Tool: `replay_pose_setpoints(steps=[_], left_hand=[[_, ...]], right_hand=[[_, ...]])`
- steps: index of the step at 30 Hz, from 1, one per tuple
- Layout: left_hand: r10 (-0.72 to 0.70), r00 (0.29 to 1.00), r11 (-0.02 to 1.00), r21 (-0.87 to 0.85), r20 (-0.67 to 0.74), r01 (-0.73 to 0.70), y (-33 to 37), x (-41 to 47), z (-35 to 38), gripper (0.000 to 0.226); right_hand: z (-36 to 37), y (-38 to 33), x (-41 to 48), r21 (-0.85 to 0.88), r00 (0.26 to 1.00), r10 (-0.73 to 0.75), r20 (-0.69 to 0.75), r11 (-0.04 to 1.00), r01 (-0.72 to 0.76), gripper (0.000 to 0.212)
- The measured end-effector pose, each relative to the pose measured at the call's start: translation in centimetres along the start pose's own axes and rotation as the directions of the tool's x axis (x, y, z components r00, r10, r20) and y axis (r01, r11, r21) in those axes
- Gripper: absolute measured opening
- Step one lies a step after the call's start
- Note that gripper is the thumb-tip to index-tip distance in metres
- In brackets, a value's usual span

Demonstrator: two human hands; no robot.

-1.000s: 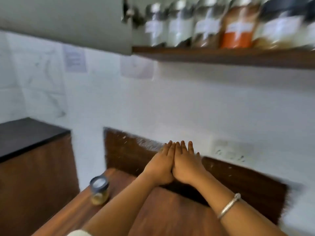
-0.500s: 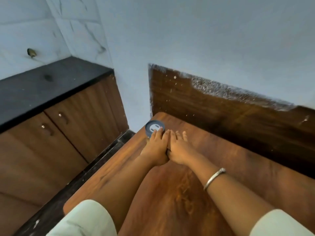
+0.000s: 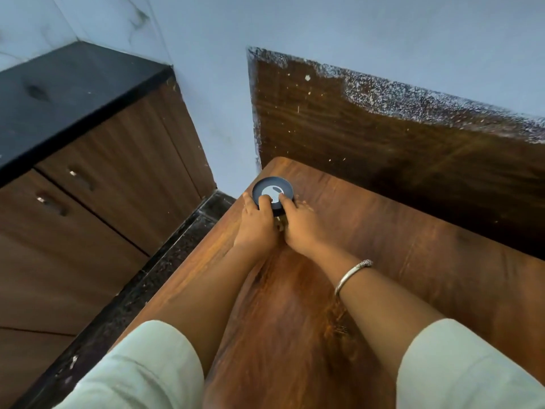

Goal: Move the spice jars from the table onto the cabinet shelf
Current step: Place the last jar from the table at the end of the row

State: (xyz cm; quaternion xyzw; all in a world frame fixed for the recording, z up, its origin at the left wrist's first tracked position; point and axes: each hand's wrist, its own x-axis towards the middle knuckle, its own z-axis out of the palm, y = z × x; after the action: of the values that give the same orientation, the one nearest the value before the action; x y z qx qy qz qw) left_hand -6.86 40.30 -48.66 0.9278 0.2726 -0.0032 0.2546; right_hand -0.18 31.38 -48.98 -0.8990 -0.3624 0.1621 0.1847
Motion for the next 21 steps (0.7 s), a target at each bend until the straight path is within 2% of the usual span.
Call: replay_pose_setpoints(steps=[2, 5, 10, 11, 13, 16, 19, 21], left_hand=[[-0.014, 0.999, 0.998, -0.065, -0.038, 0.011, 0.4, 0.1, 0.1, 0.033], [0.001, 0.994, 0.996, -0.084, -0.106, -0.01, 0.8, -0.1, 0.3, 0.026], [0.03, 0.993, 0.995, -0.09, -0.113, -0.04, 1.9, -1.4, 0.7, 0.024], [0.021, 0.994, 0.993, -0.112, -0.104, -0.033, 2.5, -1.8, 0.7, 0.025], [0.034, 0.997, 0.987, -0.156, -0.076, -0.046, 3.8, -2.6, 0.5, 0.023], [0.16, 0.987, 0.972, -0.17, -0.011, -0.159, 6.1, -4.3, 0.4, 0.017], [0.279, 0.96, 0.932, -0.242, 0.0, -0.271, 8.9, -6.4, 1.1, 0.018], [0.319, 0.948, 0.905, -0.294, -0.009, -0.307, 11.2, -8.2, 1.7, 0.017]], right_hand=[[0.1, 0.3, -0.2, 0.019, 0.992, -0.034, -0.12, 0.999, 0.037, 0.041], [-0.2, 0.7, -0.7, 0.071, 0.976, 0.007, -0.216, 0.997, 0.008, 0.02], [-2.2, 2.3, -3.3, 0.095, 0.971, 0.003, -0.239, 0.995, 0.02, 0.022], [-2.6, 2.9, -4.1, 0.138, 0.971, 0.014, -0.239, 0.99, 0.02, 0.025], [-3.4, 4.4, -5.7, 0.281, 0.976, 0.076, -0.205, 0.96, -0.015, 0.049], [-4.3, 7.0, -8.9, 0.392, 0.979, 0.151, -0.133, 0.916, -0.088, 0.088], [-4.5, 9.1, -12.7, 0.487, 0.979, 0.193, -0.066, 0.862, -0.138, 0.1], [-4.9, 10.3, -15.6, 0.592, 0.968, 0.244, -0.057, 0.789, -0.164, 0.107]])
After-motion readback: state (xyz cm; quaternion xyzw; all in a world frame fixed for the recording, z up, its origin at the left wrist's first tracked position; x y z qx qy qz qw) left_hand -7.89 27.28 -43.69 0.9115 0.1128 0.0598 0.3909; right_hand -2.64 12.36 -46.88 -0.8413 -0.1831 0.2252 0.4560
